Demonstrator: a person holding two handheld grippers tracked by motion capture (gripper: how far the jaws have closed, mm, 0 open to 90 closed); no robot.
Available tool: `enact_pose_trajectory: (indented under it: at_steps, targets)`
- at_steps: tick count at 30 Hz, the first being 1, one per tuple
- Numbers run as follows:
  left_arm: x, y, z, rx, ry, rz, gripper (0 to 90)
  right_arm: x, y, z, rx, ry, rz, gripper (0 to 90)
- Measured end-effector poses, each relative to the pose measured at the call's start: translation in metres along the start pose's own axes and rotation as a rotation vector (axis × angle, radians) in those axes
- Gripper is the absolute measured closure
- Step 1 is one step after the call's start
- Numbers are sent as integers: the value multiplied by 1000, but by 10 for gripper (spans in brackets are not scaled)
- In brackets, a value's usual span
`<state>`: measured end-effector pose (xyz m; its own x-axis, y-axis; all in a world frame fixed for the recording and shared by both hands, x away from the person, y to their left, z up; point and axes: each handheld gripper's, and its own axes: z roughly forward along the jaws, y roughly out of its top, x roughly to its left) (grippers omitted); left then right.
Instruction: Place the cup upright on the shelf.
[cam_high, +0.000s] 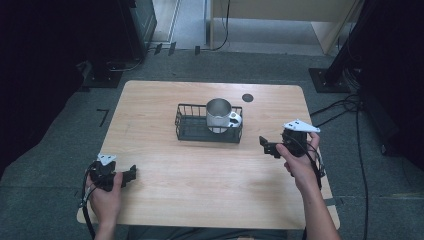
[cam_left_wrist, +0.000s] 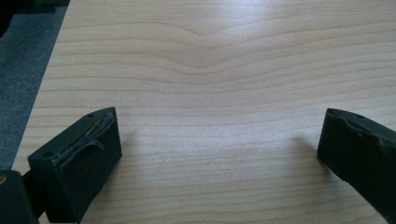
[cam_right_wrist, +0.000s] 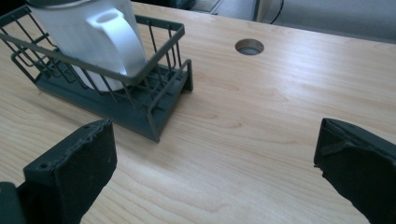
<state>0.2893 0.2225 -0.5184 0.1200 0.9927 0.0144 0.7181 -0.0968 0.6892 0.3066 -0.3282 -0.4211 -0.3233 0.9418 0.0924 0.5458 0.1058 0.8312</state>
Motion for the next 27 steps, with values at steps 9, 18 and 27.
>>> enact_pose_trajectory:
  at_steps: [9, 18, 27]
  targets:
    - [0, 0, 0, 0, 0, 0, 0, -11, -24, -13, 8, -20, 20, 0]
    - [0, 0, 0, 0, 0, 0, 0, -24, -47, -25, 24, -54, 52, 0]
    - [0, 0, 0, 0, 0, 0, 0, -33, -67, -32, 32, -81, 80, 0]
